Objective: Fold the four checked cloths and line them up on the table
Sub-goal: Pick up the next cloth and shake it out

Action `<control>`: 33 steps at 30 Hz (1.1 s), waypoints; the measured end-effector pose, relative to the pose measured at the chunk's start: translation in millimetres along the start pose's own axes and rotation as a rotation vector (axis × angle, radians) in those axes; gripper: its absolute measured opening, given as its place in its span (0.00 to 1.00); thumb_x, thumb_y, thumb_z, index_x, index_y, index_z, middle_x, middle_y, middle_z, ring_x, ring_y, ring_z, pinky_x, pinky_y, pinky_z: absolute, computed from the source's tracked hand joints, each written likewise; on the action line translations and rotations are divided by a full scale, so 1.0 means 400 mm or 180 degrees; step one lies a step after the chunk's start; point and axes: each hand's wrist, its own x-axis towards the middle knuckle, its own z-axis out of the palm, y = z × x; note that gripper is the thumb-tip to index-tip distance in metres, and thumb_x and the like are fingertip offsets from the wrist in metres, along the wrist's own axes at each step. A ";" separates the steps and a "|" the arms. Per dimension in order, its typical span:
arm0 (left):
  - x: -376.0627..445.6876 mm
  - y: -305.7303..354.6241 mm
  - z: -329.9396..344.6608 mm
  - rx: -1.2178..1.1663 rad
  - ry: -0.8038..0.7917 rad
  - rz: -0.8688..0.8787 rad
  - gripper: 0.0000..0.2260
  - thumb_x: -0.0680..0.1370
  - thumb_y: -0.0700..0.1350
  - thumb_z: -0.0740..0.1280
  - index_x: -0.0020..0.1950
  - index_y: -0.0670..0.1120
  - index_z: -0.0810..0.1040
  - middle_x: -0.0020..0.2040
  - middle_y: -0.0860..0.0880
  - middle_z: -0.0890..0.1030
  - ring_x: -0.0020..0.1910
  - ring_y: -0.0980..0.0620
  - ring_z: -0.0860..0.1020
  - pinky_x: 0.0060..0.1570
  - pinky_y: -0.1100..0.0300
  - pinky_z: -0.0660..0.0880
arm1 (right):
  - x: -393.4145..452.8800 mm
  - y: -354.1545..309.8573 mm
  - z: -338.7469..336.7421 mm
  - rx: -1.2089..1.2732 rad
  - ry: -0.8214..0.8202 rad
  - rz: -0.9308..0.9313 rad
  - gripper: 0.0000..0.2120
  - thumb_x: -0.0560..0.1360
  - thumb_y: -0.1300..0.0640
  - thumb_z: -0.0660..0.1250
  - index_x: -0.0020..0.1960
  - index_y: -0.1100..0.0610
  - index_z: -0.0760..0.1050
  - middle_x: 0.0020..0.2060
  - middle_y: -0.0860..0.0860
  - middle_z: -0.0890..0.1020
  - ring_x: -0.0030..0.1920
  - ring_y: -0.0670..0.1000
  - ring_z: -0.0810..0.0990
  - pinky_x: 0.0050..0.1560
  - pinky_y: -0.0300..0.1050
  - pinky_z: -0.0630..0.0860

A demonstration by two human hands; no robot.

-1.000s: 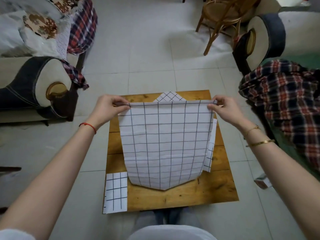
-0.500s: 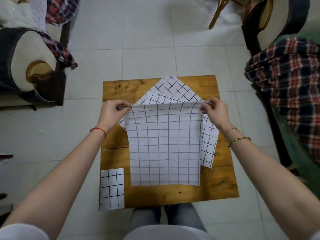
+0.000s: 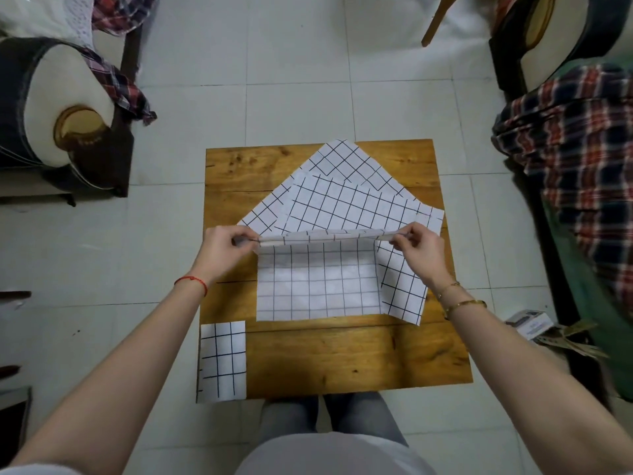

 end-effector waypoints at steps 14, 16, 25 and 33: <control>-0.164 -0.210 0.229 0.0318 -0.0648 -0.0391 0.09 0.77 0.36 0.67 0.48 0.49 0.84 0.50 0.50 0.83 0.52 0.55 0.79 0.51 0.65 0.74 | -0.118 0.214 0.102 -0.0562 -0.0528 0.0333 0.10 0.76 0.66 0.60 0.48 0.56 0.79 0.44 0.56 0.84 0.36 0.53 0.80 0.38 0.43 0.77; -0.175 -0.241 0.260 0.0411 -0.0718 -0.0423 0.10 0.77 0.36 0.66 0.48 0.50 0.83 0.51 0.51 0.83 0.52 0.55 0.78 0.54 0.63 0.76 | -0.132 0.243 0.125 -0.0667 -0.0565 0.0353 0.09 0.76 0.64 0.60 0.49 0.56 0.78 0.43 0.54 0.84 0.34 0.48 0.77 0.35 0.39 0.74; -0.155 -0.319 0.324 0.0635 -0.0371 -0.0305 0.15 0.78 0.34 0.60 0.56 0.50 0.81 0.56 0.51 0.81 0.58 0.52 0.76 0.62 0.60 0.70 | -0.121 0.312 0.222 -0.1869 -0.0134 -0.0604 0.07 0.76 0.58 0.62 0.51 0.58 0.76 0.46 0.52 0.78 0.45 0.52 0.76 0.38 0.41 0.67; 0.053 -0.275 0.298 -0.0082 0.1068 -0.0850 0.11 0.80 0.44 0.61 0.59 0.42 0.78 0.47 0.47 0.80 0.44 0.52 0.76 0.44 0.62 0.73 | 0.089 0.219 0.311 -0.1075 0.0953 -0.0567 0.10 0.78 0.57 0.60 0.55 0.61 0.73 0.48 0.55 0.75 0.51 0.52 0.72 0.50 0.40 0.66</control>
